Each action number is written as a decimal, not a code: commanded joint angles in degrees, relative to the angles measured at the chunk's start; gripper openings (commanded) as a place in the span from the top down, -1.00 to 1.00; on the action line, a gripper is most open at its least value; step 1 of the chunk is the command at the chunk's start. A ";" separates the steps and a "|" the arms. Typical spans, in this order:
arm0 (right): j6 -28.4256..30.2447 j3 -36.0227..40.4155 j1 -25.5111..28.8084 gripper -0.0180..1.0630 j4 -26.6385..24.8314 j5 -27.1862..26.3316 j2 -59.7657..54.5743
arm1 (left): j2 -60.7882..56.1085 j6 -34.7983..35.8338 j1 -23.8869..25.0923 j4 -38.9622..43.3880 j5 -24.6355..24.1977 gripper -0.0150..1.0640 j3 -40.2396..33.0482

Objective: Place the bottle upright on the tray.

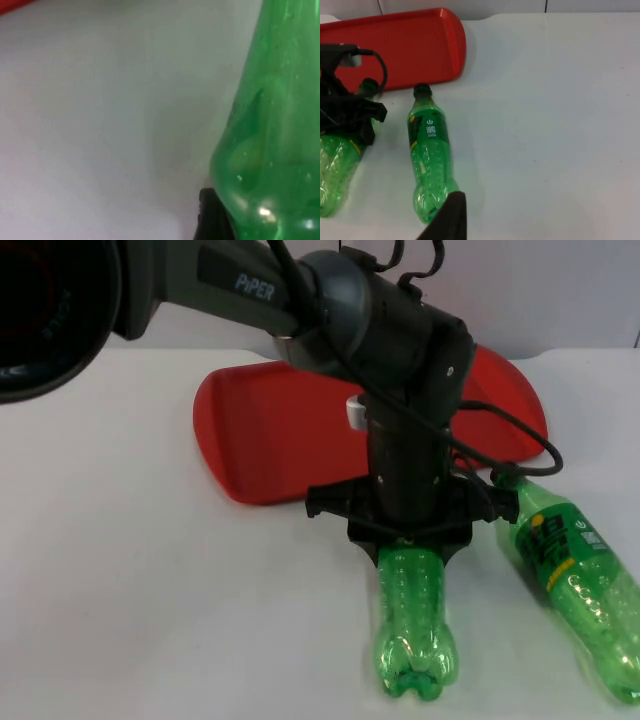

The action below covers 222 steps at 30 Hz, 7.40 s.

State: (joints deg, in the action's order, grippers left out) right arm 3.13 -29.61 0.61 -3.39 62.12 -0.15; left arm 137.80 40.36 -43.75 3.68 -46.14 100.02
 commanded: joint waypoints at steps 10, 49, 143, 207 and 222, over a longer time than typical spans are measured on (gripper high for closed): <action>0.25 0.04 0.33 -0.98 -0.31 -0.39 0.15 | -4.74 0.18 -0.40 -0.11 3.20 0.97 0.24; 0.25 0.04 0.33 -0.98 -0.31 -0.39 0.15 | -39.50 14.62 12.59 41.27 42.35 0.97 -6.74; 0.25 0.04 0.33 -0.98 -0.31 -0.39 0.15 | 11.33 -28.77 29.87 16.92 105.90 0.97 -6.40; 0.25 0.04 0.33 -0.98 -0.31 -0.39 0.15 | 6.50 -24.88 29.87 23.34 95.65 -0.98 -6.75; 0.25 0.04 0.33 -0.98 -0.31 -0.39 0.15 | 1.63 -25.25 30.04 20.15 94.71 -0.98 -16.91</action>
State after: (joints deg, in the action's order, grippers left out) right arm 3.13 -29.61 0.61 -3.39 62.12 -0.15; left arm 140.82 15.23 -14.00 24.90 48.18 83.92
